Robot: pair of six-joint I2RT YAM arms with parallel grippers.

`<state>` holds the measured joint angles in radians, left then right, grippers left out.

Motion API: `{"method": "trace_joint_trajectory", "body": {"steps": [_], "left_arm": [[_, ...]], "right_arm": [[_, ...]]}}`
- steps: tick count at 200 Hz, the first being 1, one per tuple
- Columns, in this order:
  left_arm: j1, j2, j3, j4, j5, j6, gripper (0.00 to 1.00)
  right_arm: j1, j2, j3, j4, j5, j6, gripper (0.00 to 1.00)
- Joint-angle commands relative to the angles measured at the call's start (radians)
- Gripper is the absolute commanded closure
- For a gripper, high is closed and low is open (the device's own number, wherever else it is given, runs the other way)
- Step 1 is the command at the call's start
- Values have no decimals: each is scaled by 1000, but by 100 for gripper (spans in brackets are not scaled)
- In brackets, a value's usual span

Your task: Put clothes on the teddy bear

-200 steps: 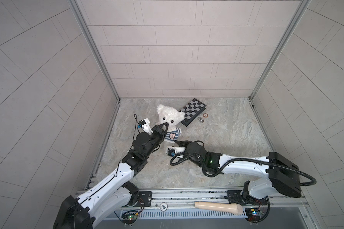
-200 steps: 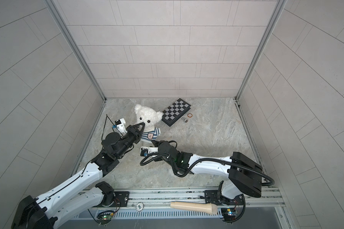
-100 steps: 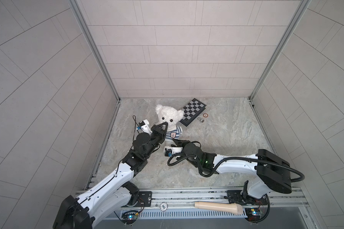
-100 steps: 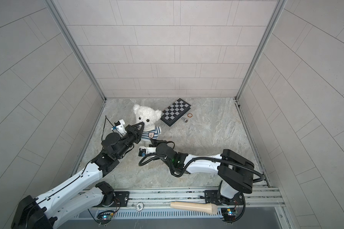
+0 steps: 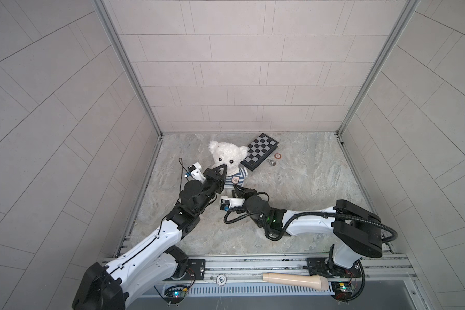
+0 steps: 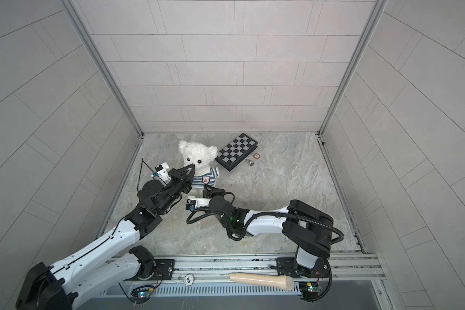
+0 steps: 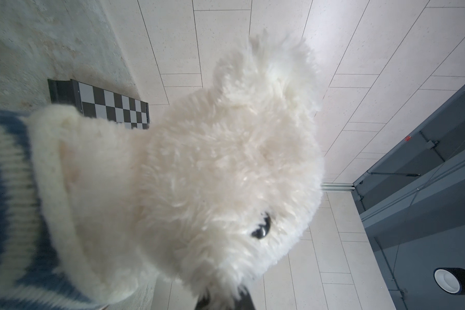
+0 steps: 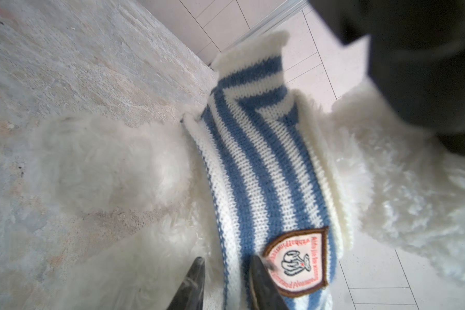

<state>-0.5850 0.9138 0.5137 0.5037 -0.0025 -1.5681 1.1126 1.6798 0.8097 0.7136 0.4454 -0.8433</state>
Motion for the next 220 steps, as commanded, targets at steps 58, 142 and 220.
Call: {"method": "trace_joint_trajectory", "body": {"steps": [58, 142, 220], "left_arm": [[-7, -15, -12, 96, 3, -26, 100], [-9, -9, -18, 141, 0, -20, 100], [-7, 16, 1, 183, 34, 15, 100]], "right_arm": [[15, 107, 35, 195, 182, -136, 99], [41, 46, -52, 142, 125, -106, 100], [56, -56, -184, 189, 60, -65, 100]]}}
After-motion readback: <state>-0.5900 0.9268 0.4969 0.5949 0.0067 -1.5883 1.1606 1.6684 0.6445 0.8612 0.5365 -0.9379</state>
